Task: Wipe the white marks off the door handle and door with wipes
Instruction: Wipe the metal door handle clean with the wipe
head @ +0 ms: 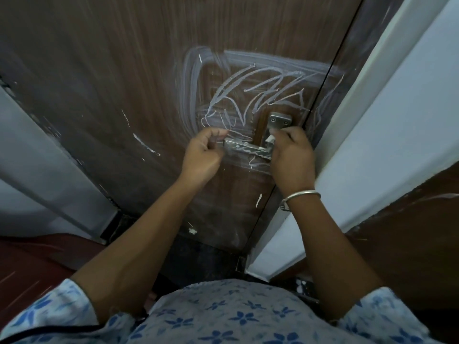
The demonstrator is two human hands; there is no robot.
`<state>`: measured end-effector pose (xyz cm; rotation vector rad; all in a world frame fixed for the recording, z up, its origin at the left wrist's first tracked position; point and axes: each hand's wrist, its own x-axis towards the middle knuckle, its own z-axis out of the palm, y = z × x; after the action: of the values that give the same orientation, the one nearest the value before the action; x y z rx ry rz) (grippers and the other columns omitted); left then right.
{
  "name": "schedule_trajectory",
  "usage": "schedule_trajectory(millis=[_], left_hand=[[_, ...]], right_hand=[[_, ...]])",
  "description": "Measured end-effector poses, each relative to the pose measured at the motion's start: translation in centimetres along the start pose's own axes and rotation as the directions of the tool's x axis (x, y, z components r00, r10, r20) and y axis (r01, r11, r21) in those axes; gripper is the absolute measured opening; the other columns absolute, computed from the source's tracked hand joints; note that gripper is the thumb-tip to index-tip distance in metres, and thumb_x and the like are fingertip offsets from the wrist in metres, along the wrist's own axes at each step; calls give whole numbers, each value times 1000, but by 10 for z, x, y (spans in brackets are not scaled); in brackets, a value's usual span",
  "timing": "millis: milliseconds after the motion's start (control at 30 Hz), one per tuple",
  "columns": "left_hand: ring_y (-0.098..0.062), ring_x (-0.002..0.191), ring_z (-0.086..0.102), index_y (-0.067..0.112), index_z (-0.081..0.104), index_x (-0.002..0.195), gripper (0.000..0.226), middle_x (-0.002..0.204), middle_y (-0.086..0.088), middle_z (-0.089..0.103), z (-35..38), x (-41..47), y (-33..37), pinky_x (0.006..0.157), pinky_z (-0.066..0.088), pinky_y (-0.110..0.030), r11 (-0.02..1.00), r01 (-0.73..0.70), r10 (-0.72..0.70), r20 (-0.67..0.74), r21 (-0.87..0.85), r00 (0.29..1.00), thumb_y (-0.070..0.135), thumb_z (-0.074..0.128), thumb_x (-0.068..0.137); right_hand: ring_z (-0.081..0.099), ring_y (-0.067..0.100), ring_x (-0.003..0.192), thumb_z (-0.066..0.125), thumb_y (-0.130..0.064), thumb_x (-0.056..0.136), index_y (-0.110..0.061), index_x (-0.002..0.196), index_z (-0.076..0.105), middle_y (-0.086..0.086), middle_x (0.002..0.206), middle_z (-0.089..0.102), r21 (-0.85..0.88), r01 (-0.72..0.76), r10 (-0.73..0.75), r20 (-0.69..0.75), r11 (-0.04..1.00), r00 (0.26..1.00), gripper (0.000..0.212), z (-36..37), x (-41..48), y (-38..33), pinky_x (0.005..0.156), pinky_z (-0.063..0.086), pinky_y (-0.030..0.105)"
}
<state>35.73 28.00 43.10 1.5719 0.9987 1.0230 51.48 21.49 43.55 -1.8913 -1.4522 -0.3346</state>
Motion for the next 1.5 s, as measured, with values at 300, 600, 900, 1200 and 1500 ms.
schedule_trajectory(millis=[300, 600, 900, 1200, 1500], left_hand=[[0, 86, 53, 5, 56, 111, 36, 94, 7, 56, 6, 1, -7, 78, 45, -5, 999, -14, 13, -54, -33, 998, -14, 44, 84], [-2, 89, 57, 13, 57, 103, 39, 94, 7, 60, 2, 1, -18, 83, 47, -10, 999, -14, 11, -53, -48, 999, -18, 45, 81], [0, 89, 59, 11, 57, 103, 39, 97, 7, 61, 3, 1, -21, 83, 47, -10, 996, -10, 6, -54, -88, 999, -19, 45, 81], [-8, 95, 57, -6, 53, 112, 37, 107, -10, 58, 3, 0, -14, 89, 47, -15, 991, 27, -35, -62, -135, 997, -23, 42, 80], [-10, 96, 59, 2, 56, 110, 33, 109, -9, 63, 0, 0, -14, 74, 49, -13, 992, 35, -45, -81, -122, 996, -15, 48, 83]], right_hand=[[60, 41, 88, 50, 13, 77, 0, 106, 69, 26, 99, 65, -102, 58, -45, 127, 993, 991, 37, -4, 2, -4, 76, 50, 38], [57, 35, 98, 48, 10, 83, -3, 114, 66, 20, 109, 60, -162, 49, -15, 208, 986, 978, 37, -6, 5, 0, 84, 45, 33], [56, 35, 95, 45, 6, 85, -4, 110, 67, 19, 111, 57, -221, 50, 10, 265, 974, 964, 35, -10, 11, 1, 84, 43, 35], [57, 37, 94, 46, 9, 81, -2, 106, 69, 21, 107, 58, -192, 31, 22, 269, 981, 963, 35, -13, 9, 1, 85, 46, 36], [56, 37, 93, 46, 10, 81, -3, 109, 67, 20, 107, 57, -247, 83, -6, 297, 966, 955, 37, -15, 5, -4, 85, 46, 37]])
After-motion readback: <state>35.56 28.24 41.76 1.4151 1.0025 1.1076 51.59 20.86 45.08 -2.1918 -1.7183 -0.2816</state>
